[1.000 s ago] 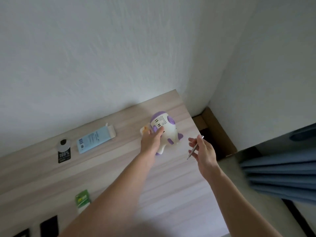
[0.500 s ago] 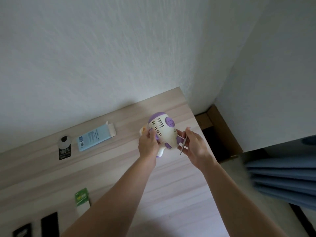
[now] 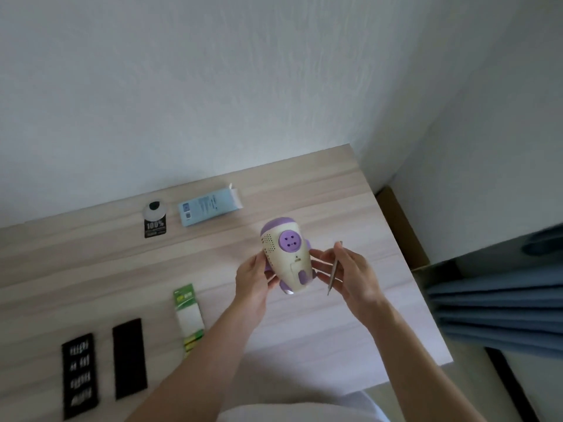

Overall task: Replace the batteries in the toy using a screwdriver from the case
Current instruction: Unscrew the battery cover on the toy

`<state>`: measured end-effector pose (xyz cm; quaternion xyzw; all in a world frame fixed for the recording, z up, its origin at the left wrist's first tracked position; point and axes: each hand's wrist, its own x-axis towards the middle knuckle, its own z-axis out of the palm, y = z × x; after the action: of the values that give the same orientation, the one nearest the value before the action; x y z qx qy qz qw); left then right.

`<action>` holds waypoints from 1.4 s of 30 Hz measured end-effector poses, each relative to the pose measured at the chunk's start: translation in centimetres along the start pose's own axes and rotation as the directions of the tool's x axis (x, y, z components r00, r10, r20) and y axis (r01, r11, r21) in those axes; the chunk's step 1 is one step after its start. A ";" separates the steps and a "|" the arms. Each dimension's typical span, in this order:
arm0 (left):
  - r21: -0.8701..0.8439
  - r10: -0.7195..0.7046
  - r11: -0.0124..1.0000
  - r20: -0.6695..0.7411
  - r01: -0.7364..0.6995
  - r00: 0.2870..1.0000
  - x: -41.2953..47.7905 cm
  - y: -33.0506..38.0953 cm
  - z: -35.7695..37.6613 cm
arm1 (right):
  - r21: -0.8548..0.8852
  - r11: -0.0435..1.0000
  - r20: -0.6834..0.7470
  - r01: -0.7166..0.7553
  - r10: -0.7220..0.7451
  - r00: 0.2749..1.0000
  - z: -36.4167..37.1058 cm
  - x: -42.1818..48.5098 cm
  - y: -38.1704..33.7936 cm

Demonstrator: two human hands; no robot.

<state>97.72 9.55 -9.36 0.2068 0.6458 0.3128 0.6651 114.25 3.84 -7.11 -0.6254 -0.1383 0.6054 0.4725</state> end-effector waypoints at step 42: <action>0.099 -0.024 0.995 0.195 0.005 0.980 -4.4 -5.9 -15.4 | 0.015 0.989 -0.274 0.145 -0.135 0.952 6.4 -12.8 10.5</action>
<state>83.49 0.33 -11.40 0.2642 0.5931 0.2541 0.7168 101.42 -8.42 -5.91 -0.6832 -0.1054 0.4808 0.5394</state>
